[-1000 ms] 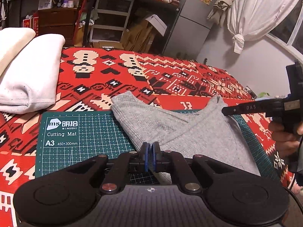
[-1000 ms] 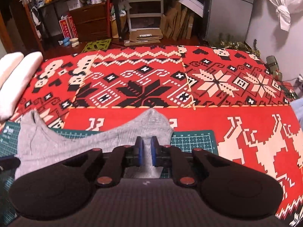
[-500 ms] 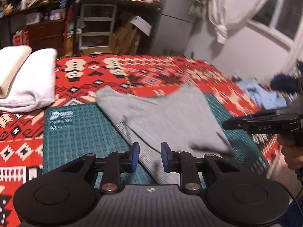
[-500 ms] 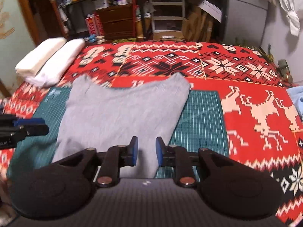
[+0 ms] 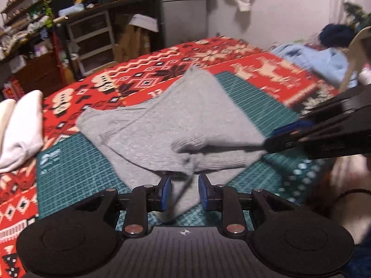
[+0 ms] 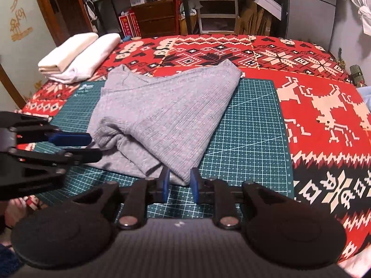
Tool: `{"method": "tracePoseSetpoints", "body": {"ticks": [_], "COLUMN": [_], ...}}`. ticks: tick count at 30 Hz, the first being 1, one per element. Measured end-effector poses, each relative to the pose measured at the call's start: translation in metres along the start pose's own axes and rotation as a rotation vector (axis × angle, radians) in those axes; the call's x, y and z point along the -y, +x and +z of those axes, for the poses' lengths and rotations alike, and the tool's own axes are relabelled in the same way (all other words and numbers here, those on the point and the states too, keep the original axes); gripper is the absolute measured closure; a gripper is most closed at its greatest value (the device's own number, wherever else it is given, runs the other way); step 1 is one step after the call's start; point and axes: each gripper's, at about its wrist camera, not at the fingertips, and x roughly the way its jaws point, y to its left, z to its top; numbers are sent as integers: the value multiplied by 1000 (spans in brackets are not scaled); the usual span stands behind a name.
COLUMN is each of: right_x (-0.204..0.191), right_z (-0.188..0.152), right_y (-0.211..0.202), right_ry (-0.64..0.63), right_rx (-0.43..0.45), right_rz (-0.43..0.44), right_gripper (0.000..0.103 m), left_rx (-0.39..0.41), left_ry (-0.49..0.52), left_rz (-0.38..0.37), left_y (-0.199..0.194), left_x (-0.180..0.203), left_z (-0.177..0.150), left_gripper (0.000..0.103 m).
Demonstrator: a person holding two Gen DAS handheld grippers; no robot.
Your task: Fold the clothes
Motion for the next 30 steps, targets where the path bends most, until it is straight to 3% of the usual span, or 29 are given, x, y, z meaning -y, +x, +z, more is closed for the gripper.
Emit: {"method": "tracePoseSetpoints", "body": {"ticks": [4,7,9,18,20,24,30], "right_x": [7,12,15,23,25,26,26], "right_z": [-2,-4,-4,-5,-4,-4,-3], "right_y": [1,4,5,12,13,13,10], "right_ry": [27,49,60,90,100,105,105], "right_rx": [2,-1,-3,-14,-13,-14,5], "right_rz": [17,29,33,52,56,57,69], "right_gripper": [82,82,82,82,82,82,81], "left_rx": [21,46,61,32,7,-22,-55], "left_ry": [2,63,122,635,700,662,483], "left_rz": [28,73,103,169,190,184,127], "left_y": [3,2,1,-10,-2,8,-5], "left_x": [-1,5,9,30,33,30,10], "left_z": [2,5,6,-17,-28,-32,-26], "left_gripper": [89,101,102,102,102,102,99]}}
